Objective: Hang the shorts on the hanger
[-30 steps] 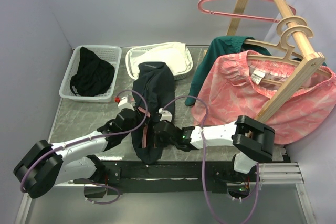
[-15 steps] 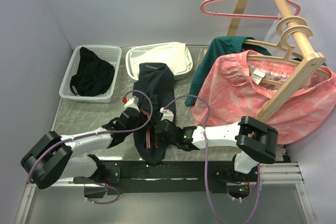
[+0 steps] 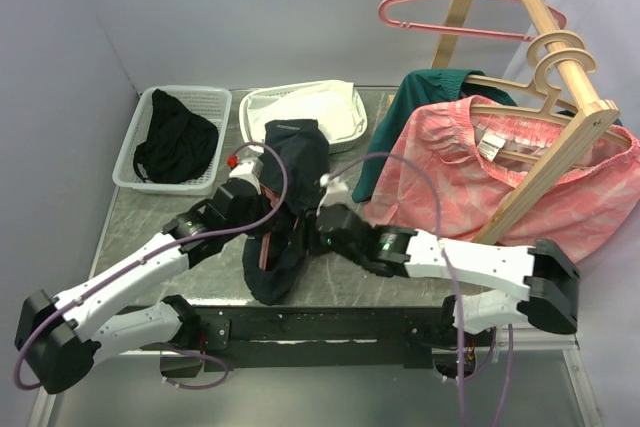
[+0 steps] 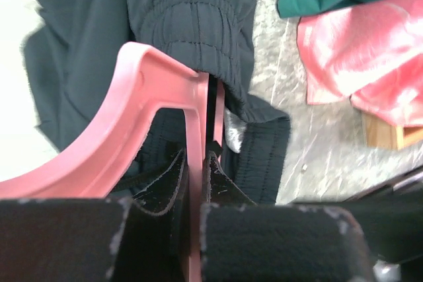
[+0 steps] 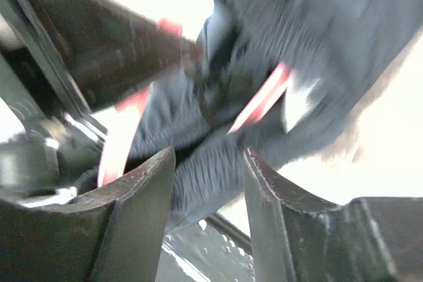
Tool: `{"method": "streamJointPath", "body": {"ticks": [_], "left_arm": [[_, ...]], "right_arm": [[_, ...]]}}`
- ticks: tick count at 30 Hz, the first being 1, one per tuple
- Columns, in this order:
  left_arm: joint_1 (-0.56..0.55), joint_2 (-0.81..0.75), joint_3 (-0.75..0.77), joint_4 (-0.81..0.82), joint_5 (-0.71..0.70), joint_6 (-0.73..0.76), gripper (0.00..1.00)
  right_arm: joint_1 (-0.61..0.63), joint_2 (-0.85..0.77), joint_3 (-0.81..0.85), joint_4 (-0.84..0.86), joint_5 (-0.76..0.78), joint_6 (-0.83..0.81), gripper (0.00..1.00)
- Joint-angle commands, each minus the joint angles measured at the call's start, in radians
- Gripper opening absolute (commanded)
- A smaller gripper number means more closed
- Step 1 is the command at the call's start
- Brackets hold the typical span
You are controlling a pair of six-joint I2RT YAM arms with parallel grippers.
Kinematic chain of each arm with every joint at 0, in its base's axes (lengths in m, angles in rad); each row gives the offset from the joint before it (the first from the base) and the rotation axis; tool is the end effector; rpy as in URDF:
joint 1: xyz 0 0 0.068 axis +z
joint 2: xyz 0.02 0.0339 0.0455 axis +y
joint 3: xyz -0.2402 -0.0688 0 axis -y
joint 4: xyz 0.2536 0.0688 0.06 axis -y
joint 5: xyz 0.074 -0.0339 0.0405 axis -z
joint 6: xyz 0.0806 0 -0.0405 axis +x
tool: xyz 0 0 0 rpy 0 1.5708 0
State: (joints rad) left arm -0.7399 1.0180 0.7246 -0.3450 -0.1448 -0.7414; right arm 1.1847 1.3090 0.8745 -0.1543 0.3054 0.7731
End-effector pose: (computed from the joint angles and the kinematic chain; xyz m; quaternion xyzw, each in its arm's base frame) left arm 0.2128 -0.1785 0.2104 -0.0332 0.8909 -0.2548 0.3745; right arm 0.1500 0.3045 0.2094 -0.1079 0.8679 0.3119 0.3713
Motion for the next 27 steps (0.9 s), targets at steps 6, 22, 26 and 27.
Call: {"method": "streamJointPath", "body": {"ticks": [6,22,26,27], "left_arm": [[0.004,-0.061,0.286,-0.385,0.011,0.195,0.01],[0.004,0.036,0.588,-0.614,-0.001,0.344,0.01],[0.004,0.045,0.622,-0.640,0.019,0.358,0.01],[0.004,0.044,0.624,-0.644,0.027,0.361,0.01]], "right_arm": [[-0.175,-0.025,0.208,-0.021,-0.097,-0.228,0.61],[-0.091,0.157,0.440,-0.165,-0.040,-0.328,0.68],[-0.102,0.183,0.501,-0.220,0.033,-0.301,0.43],[-0.124,0.185,0.520,-0.237,0.049,-0.295,0.34]]}}
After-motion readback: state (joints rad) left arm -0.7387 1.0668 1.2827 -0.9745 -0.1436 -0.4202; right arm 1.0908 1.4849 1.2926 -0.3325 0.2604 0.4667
